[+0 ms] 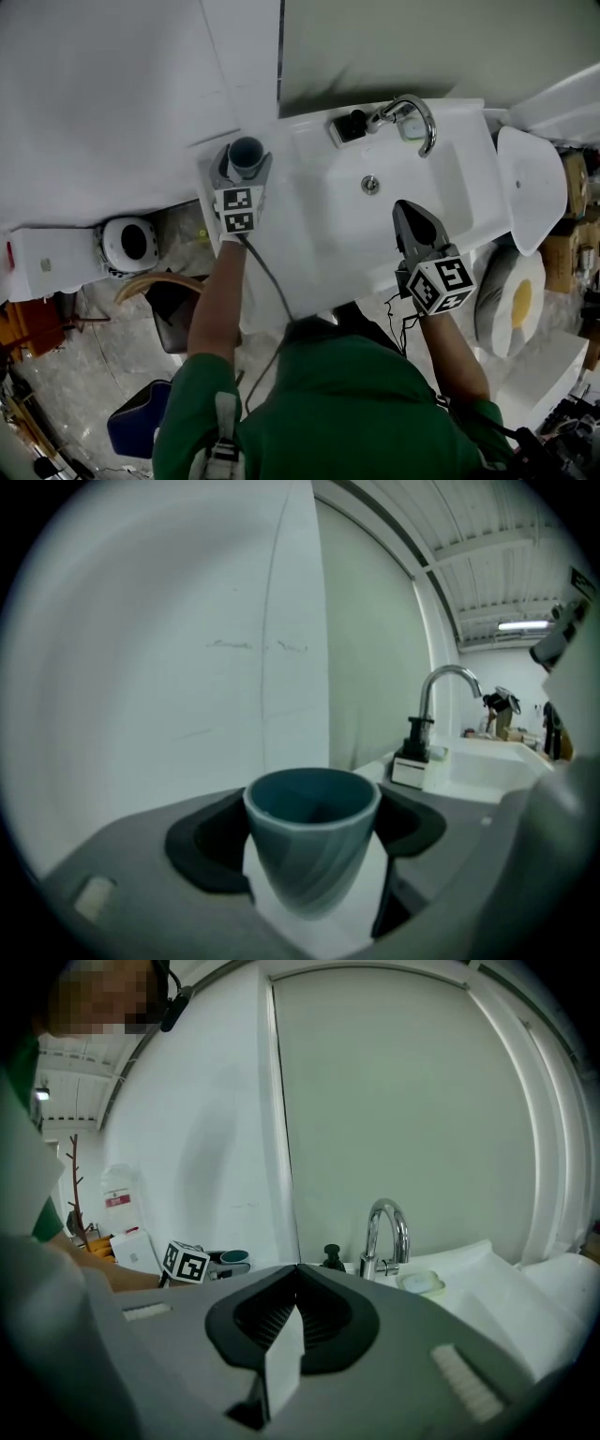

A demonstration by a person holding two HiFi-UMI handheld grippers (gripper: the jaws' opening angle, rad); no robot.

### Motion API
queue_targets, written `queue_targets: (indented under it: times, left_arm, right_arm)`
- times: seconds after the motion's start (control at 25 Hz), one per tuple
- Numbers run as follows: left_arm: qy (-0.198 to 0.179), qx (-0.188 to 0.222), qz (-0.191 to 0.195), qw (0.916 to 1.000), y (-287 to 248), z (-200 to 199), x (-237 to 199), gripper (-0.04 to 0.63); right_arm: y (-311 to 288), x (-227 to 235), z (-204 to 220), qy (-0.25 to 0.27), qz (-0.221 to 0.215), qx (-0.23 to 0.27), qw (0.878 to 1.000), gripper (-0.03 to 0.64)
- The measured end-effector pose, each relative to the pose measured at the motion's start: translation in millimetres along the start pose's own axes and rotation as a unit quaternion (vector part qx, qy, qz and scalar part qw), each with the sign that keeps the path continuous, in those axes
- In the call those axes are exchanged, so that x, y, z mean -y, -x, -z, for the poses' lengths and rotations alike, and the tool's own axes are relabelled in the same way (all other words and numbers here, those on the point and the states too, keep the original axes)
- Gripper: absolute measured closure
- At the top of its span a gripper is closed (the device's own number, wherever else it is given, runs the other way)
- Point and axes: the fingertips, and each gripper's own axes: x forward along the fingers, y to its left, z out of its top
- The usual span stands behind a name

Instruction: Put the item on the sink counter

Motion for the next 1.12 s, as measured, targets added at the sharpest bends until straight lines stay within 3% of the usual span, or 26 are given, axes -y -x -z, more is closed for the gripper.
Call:
queue_targets:
  times: [0.48,0.76,1.12]
  left_arm:
    - [-0.013,-0.02,0.018,0.9996,7,3,10,0.175]
    - [-0.014,-0.019,0.007,0.9997,31,-3,9,0.173]
    - [-0.015,0.021,0.0,0.9997,83,-47,42,0.188]
  right_arm:
    - [2,-1,-4,-0.014,-0.01,0.015,1.0,0.618]
    - [14,-2,-14,-0.014,-0.016,0.036,0.999,0.618]
    - [26,9,-34,-0.022,-0.032,0.071,0.997,0.618]
